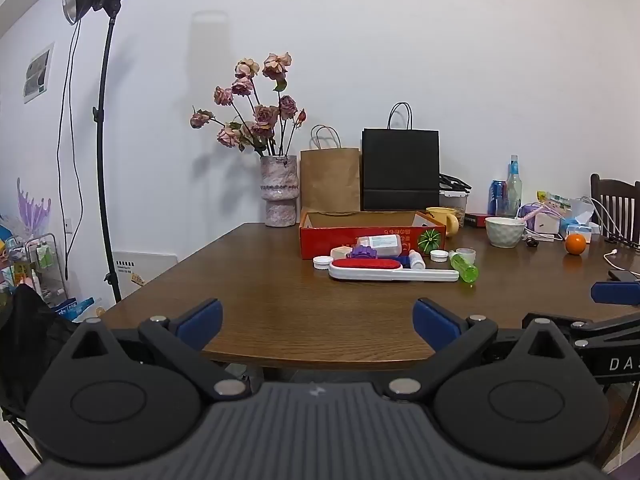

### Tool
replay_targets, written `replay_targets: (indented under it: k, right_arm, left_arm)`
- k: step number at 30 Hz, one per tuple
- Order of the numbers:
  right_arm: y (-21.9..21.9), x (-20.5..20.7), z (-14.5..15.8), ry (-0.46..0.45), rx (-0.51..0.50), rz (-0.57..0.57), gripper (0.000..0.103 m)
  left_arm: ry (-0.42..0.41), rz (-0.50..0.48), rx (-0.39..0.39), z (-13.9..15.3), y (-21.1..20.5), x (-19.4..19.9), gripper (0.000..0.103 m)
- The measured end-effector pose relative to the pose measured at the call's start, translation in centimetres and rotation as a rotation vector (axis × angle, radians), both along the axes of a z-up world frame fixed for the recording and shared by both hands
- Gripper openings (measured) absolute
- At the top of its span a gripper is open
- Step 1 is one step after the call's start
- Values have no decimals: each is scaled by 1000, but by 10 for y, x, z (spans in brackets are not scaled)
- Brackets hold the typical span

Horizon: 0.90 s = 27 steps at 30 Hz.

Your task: Organize rigid objects

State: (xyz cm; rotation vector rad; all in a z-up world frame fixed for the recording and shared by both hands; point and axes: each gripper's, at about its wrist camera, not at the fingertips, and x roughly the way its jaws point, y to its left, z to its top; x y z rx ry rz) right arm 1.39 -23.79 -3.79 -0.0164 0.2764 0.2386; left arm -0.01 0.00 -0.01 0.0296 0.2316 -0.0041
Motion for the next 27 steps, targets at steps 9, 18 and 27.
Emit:
replay_targets:
  k: [9,18,27]
  right_arm:
    - [-1,-1,1,11,14,5,103]
    - [2,-1,-2,13,2,-3,103]
    - [1,0,-2,18,2,3,103]
  left_arm:
    - [-5,5,3,0,0,0,103]
    - [-9,-2,7,5,-1,-3,103]
    - [-4,0,6,2,-2,-1,103]
